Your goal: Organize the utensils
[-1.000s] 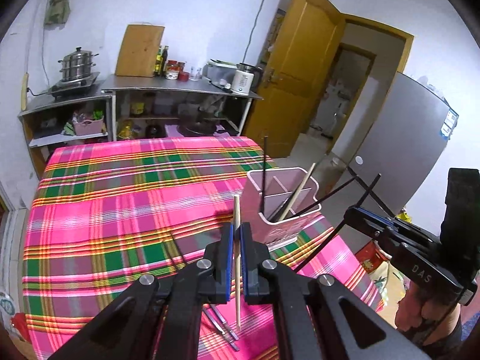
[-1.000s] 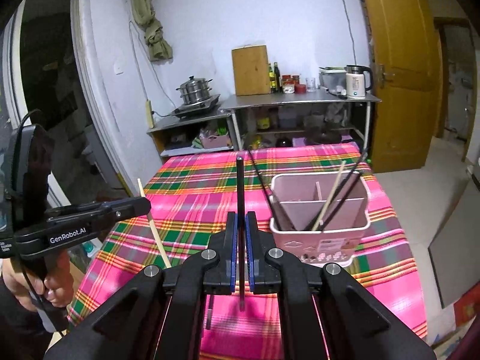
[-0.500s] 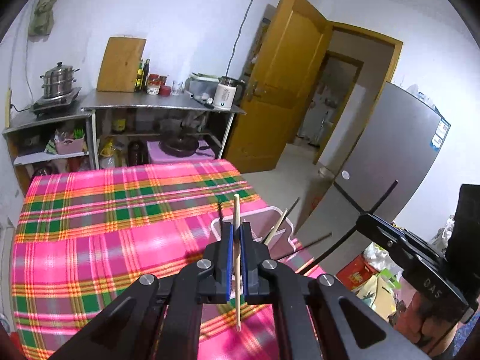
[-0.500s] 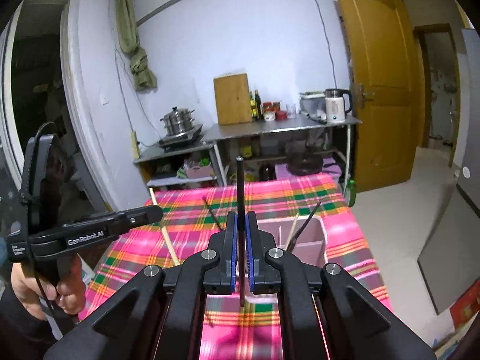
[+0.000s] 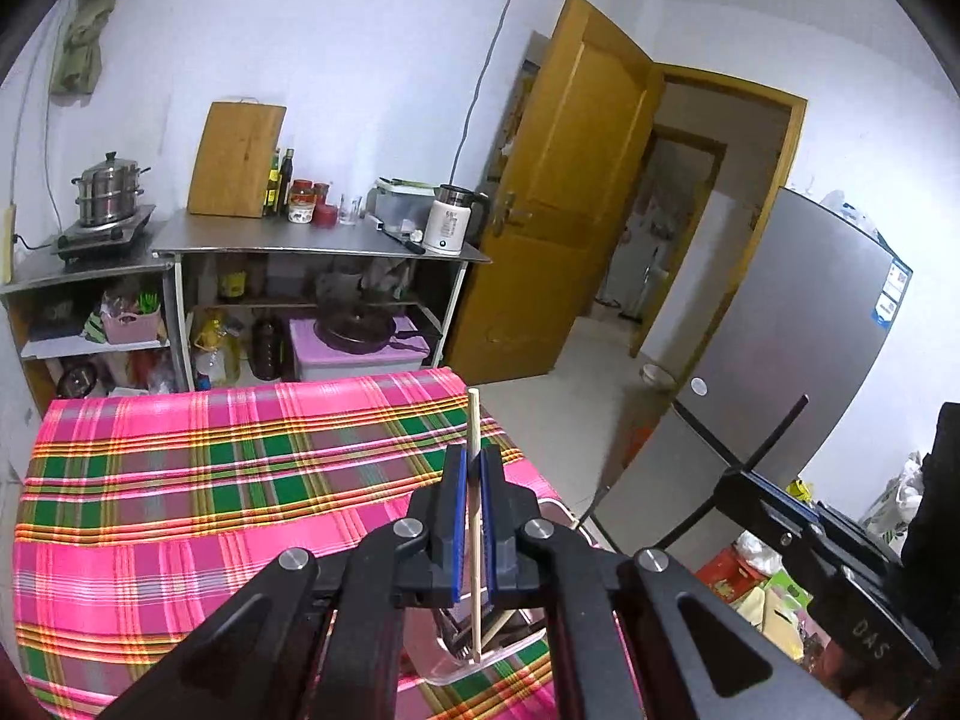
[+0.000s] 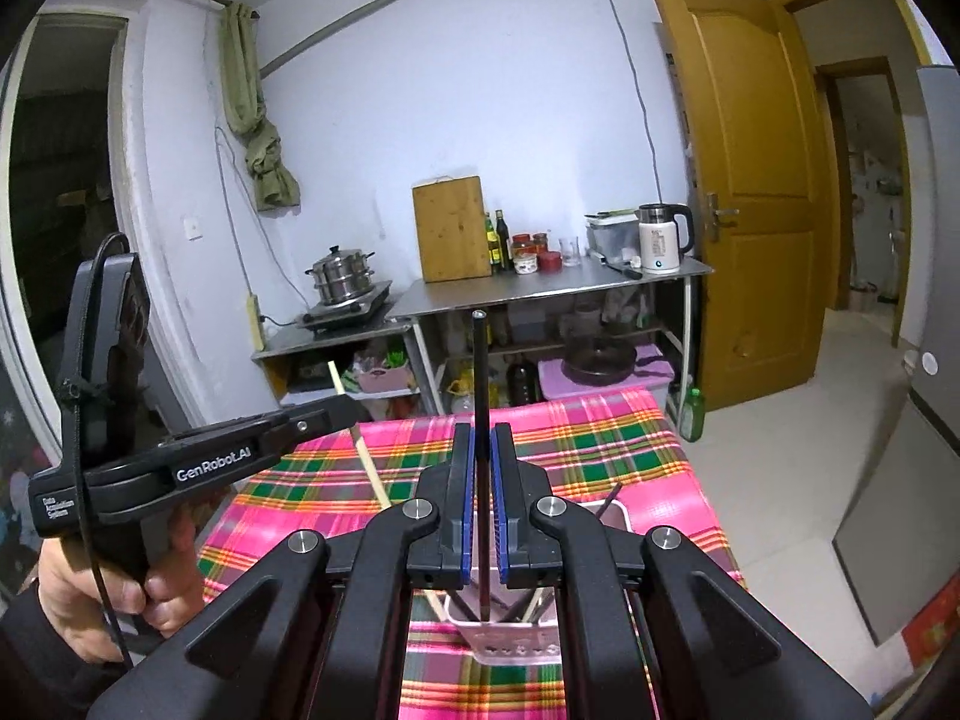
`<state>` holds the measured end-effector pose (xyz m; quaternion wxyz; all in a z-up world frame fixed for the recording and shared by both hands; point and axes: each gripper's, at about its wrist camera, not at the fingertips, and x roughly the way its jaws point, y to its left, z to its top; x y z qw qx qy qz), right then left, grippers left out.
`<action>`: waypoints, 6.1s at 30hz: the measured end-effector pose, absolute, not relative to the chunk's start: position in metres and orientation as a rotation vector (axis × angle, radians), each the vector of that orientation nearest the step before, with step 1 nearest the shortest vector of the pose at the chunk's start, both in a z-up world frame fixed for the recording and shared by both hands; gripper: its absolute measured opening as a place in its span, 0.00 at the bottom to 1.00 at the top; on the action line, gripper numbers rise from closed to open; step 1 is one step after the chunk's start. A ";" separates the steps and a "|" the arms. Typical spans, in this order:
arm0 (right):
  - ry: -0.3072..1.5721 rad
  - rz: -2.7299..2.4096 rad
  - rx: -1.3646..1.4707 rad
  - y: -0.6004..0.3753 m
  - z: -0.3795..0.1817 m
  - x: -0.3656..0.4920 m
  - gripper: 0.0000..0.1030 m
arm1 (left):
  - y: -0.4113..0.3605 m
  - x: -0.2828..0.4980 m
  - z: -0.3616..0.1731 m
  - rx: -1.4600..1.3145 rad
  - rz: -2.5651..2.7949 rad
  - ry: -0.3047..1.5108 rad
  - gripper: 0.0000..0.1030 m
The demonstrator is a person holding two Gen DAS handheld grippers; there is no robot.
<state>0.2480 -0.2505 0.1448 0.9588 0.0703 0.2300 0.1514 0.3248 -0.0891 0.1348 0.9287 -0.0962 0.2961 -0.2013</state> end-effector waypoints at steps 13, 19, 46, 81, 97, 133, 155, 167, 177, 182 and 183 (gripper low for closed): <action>0.535 0.287 0.104 -0.241 0.113 0.268 0.05 | -0.099 0.341 0.091 -0.175 -0.406 0.634 0.04; 0.575 0.281 0.088 -0.239 0.097 0.277 0.05 | -0.101 0.337 0.078 -0.159 -0.411 0.645 0.04; 0.575 0.254 0.068 -0.248 0.103 0.255 0.10 | -0.077 0.294 0.093 -0.156 -0.391 0.610 0.05; 0.687 0.359 0.017 -0.200 0.047 0.269 0.10 | -0.012 0.250 0.011 -0.250 -0.325 0.737 0.11; 0.754 0.347 -0.035 -0.178 0.024 0.324 0.10 | 0.016 0.253 -0.021 -0.310 -0.303 0.781 0.11; 0.650 0.344 -0.047 -0.180 0.064 0.317 0.06 | 0.023 0.244 -0.032 -0.334 -0.284 0.812 0.11; 0.664 0.357 -0.039 -0.189 0.065 0.295 0.10 | 0.018 0.233 -0.022 -0.312 -0.286 0.807 0.11; 0.635 0.378 0.002 -0.195 0.071 0.240 0.10 | 0.026 0.202 -0.019 -0.305 -0.242 0.815 0.11; 0.670 0.424 0.018 -0.185 0.044 0.194 0.10 | 0.036 0.172 -0.029 -0.289 -0.191 0.833 0.11; 0.703 0.449 0.039 -0.180 0.027 0.181 0.10 | 0.037 0.158 -0.033 -0.275 -0.175 0.837 0.11; 0.709 0.453 0.043 -0.180 0.024 0.179 0.10 | 0.037 0.156 -0.034 -0.273 -0.170 0.838 0.11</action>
